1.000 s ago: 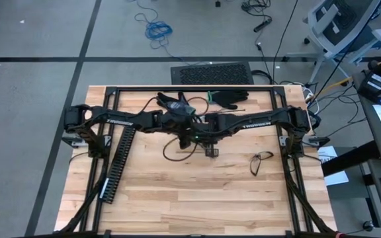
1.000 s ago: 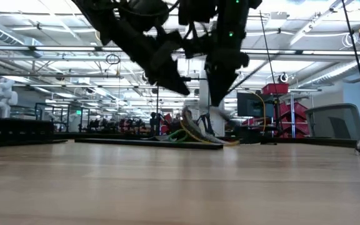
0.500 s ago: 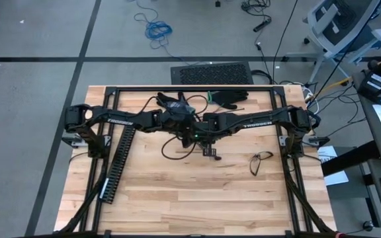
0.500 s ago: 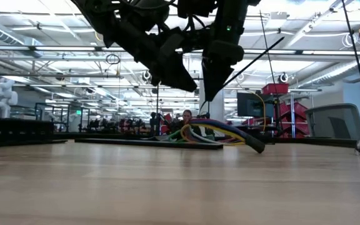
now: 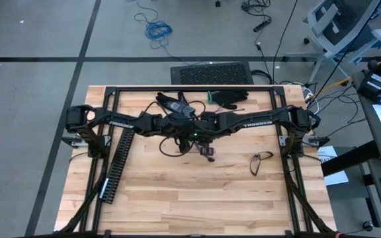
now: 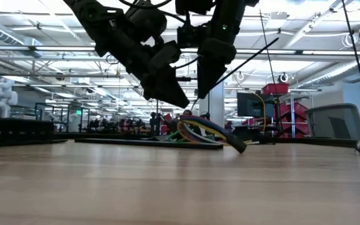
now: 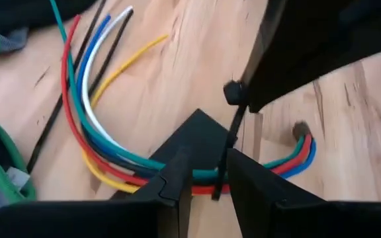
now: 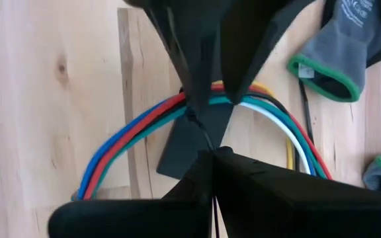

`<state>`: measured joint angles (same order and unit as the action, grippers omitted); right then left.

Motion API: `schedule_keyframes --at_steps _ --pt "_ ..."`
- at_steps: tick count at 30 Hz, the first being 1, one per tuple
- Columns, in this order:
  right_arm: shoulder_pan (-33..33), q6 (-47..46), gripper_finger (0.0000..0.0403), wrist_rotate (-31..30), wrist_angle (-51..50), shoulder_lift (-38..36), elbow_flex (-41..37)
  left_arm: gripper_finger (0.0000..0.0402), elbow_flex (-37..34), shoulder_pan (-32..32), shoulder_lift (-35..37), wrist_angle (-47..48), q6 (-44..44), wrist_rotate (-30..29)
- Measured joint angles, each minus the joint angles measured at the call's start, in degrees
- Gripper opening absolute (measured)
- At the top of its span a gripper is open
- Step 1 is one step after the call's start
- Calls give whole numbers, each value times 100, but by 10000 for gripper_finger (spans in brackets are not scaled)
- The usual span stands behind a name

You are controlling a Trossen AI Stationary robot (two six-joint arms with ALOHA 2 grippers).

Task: Ziptie cables
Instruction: Wrap the cables using a black zip tie

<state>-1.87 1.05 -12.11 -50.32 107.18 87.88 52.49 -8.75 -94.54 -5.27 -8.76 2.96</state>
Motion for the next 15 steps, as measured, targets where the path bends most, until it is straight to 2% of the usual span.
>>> schedule_keyframes --at_steps 7,15 --pt "11 44 0 73 64 -13 9 91 2 143 -80 -493 -333 -35" --pt "13 75 0 88 157 -7 7 91 -11 256 -160 -433 -478 20"
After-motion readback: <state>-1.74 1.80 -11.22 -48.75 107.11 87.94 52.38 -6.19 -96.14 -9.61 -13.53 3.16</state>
